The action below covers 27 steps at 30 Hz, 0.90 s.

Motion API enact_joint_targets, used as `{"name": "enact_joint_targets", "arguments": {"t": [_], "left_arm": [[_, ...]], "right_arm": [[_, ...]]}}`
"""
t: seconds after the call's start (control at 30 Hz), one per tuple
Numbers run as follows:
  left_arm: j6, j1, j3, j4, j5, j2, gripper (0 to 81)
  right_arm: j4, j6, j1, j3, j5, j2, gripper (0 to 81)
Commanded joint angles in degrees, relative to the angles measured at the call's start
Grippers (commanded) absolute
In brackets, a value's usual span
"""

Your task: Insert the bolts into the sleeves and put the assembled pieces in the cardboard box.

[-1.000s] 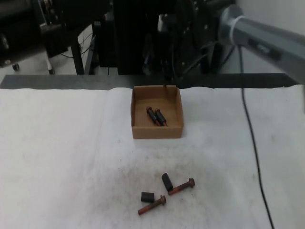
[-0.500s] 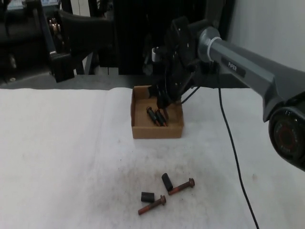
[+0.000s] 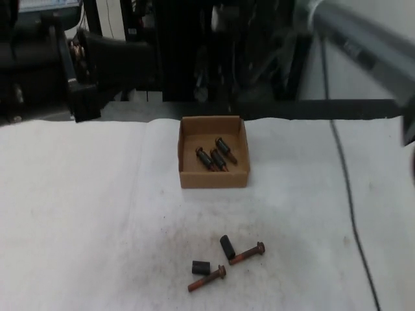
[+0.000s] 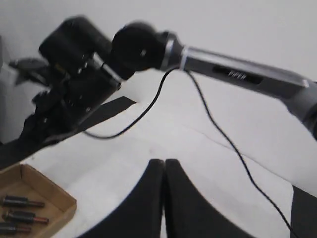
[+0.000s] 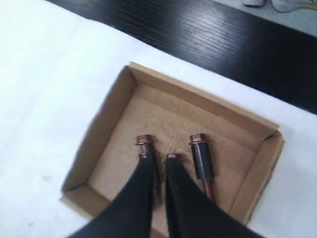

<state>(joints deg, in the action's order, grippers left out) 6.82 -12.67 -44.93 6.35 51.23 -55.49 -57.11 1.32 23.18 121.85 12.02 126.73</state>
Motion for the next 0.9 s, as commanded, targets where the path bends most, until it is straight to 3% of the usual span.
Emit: {"name": "enact_joint_targets", "arguments": {"t": [0.0, 0.2, 0.4, 0.63, 0.87], "left_arm": [[-0.95, -0.18, -0.22, 4.64, 0.28, 0.09, 0.3], [-7.50, -0.39, -0.22, 8.03, -1.37, 0.09, 0.3], [-9.17, -2.76, -0.22, 13.49, -0.96, -3.14, 0.3], [-11.36, -14.67, -0.22, 21.88, -4.14, -14.27, 0.3], [-14.06, -30.07, -2.28, 19.98, -15.11, -24.39, 0.3]], "right_arm": [[-7.68, -5.22, -0.43, 0.74, 4.99, -6.94, 0.8], [-24.58, -8.88, 1.14, -0.24, 4.07, -8.90, 0.8], [-26.95, -7.18, 3.58, -10.81, 4.18, -10.82, 0.8], [-23.19, -7.18, 4.00, -29.09, 4.64, -20.44, 0.8], [-12.49, -4.16, -2.94, -46.44, 4.64, -39.61, 0.8]]}}
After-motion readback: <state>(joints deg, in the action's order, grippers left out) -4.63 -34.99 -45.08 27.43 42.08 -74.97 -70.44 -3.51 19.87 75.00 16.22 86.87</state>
